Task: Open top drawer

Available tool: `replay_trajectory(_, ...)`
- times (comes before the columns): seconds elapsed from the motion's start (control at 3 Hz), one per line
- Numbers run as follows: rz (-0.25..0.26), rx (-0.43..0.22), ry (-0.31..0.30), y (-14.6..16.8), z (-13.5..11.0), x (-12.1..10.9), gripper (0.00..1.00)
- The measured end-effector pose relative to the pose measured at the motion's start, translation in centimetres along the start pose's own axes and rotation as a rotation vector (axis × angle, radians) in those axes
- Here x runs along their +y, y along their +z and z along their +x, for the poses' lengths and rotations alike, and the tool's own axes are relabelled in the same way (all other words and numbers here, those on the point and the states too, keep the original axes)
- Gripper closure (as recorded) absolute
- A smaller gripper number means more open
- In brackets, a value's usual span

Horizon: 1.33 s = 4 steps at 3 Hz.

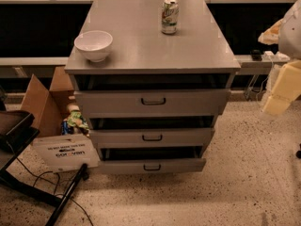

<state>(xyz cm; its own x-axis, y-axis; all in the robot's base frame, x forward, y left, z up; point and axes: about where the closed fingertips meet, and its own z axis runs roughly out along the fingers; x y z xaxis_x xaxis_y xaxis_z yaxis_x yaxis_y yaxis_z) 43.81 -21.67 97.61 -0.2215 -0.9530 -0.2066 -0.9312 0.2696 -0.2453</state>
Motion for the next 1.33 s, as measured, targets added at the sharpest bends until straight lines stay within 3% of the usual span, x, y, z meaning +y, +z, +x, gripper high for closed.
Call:
replay_trajectory(0.33, 0.0, 0.0, 0.0, 0.0, 0.0, 0.0, 0.0)
replay_trajectory(0.67, 0.037, 0.021, -0.004, -1.7, -0.1, -0.1, 0.0)
replay_trajectory(1.0, 0.055, 0.082, -0.038, -1.2, -0.9, 0.1, 0.0)
replay_trajectory(1.33, 0.036, 0.162, -0.072, 2.2, -0.2, 0.4, 0.0)
